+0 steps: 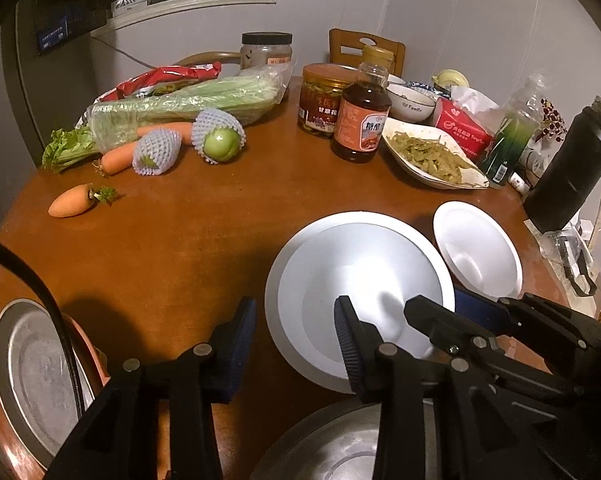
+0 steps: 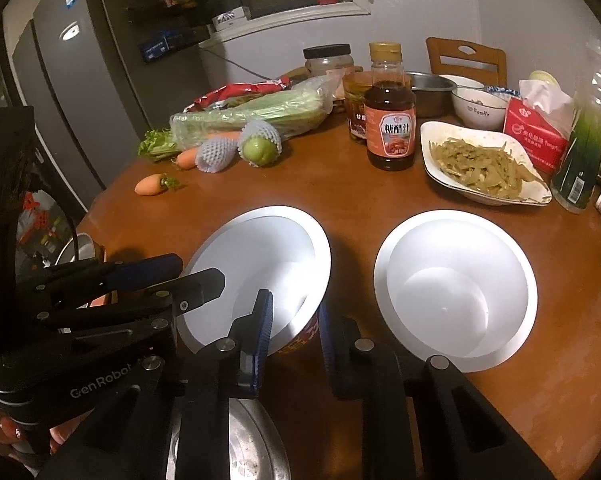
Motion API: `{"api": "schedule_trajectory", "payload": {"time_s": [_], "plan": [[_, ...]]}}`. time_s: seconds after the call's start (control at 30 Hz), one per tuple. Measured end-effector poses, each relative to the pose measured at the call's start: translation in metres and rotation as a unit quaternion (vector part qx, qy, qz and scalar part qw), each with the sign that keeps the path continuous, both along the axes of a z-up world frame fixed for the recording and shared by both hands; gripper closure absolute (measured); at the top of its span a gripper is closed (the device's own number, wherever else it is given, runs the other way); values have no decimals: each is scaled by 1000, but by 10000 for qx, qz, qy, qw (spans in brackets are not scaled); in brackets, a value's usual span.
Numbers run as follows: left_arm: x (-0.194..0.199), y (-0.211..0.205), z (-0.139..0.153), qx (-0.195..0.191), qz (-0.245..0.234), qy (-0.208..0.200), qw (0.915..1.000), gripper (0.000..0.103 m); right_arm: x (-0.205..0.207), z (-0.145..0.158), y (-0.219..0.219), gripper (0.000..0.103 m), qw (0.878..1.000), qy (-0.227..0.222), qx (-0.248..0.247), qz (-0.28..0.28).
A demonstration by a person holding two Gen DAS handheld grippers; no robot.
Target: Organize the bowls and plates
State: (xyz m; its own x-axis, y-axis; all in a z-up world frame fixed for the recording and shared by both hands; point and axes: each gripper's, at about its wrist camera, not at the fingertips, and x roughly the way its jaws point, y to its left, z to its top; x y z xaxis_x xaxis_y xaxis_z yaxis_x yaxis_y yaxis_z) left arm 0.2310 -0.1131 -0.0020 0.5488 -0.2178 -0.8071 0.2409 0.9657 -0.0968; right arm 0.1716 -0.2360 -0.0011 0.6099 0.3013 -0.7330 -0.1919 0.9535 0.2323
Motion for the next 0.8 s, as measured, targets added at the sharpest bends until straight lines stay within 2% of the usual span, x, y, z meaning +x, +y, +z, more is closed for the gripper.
{"api": "schedule_trajectory", "payload": {"time_s": [0.43,0.6,0.8], "plan": [[-4,3,-2,-100,-13,52,9999,62,-1,-4,0,79,10000,61,-35,3],[2,10,-8,-9,148,162,9998,60,1,-8,0,79,9999,116,-44,0],[4,6,-16,-100,-3,381,9992,60,3,-11,-1,78,9999,135,-48,19]]}}
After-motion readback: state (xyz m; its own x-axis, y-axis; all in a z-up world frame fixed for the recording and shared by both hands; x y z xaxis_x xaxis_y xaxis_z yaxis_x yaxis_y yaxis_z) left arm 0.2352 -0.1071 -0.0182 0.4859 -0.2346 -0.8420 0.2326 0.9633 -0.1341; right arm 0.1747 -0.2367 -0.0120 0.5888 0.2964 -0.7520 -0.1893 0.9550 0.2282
